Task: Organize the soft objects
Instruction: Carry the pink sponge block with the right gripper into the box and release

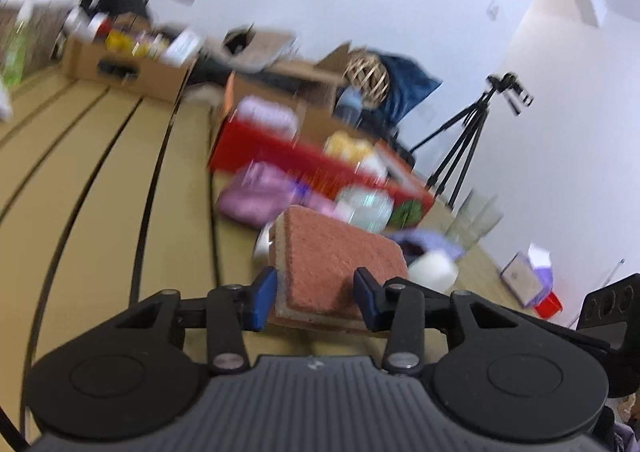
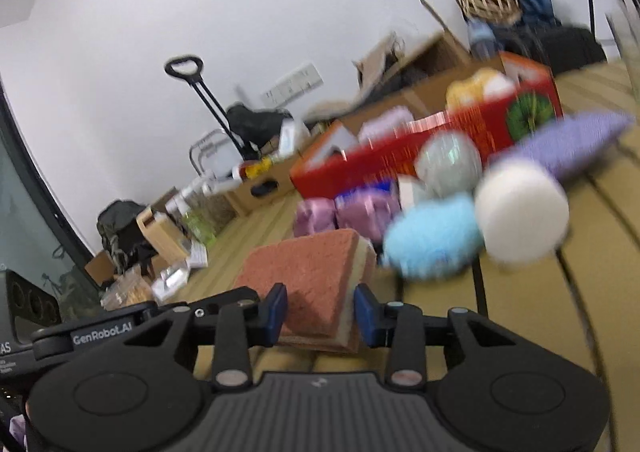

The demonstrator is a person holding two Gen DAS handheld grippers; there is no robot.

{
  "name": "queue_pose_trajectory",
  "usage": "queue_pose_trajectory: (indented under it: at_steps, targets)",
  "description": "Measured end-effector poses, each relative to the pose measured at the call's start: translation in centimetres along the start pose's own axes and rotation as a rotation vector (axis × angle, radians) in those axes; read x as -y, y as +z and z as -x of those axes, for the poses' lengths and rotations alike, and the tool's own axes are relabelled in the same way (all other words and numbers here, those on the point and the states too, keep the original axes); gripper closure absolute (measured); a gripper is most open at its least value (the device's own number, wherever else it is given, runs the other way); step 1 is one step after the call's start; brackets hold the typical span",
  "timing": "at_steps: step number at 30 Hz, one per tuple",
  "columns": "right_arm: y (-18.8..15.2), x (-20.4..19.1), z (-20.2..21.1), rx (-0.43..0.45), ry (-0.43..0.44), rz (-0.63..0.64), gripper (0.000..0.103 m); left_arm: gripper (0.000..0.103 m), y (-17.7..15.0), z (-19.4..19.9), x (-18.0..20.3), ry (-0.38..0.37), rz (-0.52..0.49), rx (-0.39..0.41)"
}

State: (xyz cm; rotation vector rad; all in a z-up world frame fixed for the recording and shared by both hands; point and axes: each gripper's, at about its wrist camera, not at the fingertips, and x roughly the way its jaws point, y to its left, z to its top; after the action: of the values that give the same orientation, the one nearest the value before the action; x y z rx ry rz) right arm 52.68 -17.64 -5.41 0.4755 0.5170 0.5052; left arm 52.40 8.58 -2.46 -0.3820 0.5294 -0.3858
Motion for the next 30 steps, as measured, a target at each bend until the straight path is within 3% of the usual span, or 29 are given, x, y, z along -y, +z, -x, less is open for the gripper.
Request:
queue_pose_trajectory:
  at_steps: [6,11,16,20,23,30]
  targets:
    - [9.6,-0.4,-3.2,0.09,0.024,0.067,0.067,0.06,8.9,-4.3,1.6,0.002,-0.073,0.123]
    - [16.0,2.8,-11.4,-0.003,-0.022,0.001,0.067,0.06,13.9,-12.6,-0.7,0.066,0.006,0.045]
    - [17.2,6.1,-18.5,-0.114,-0.08,-0.048,0.069,0.06,14.1,-17.6,-2.0,0.176,-0.037,-0.044]
    - [15.9,7.2,-21.5,-0.222,-0.088,-0.045,0.069,0.05,13.1,-17.7,-2.6,0.218,-0.085,-0.084]
    - [15.3,6.2,-21.2,-0.225,-0.094,0.018,0.069,0.039,13.2,-16.1,-2.3,0.217,-0.119,-0.064]
    - [17.0,3.6,-14.7,-0.145,-0.076,0.082,0.067,0.038,14.5,-9.7,0.7,0.246,-0.209,0.029]
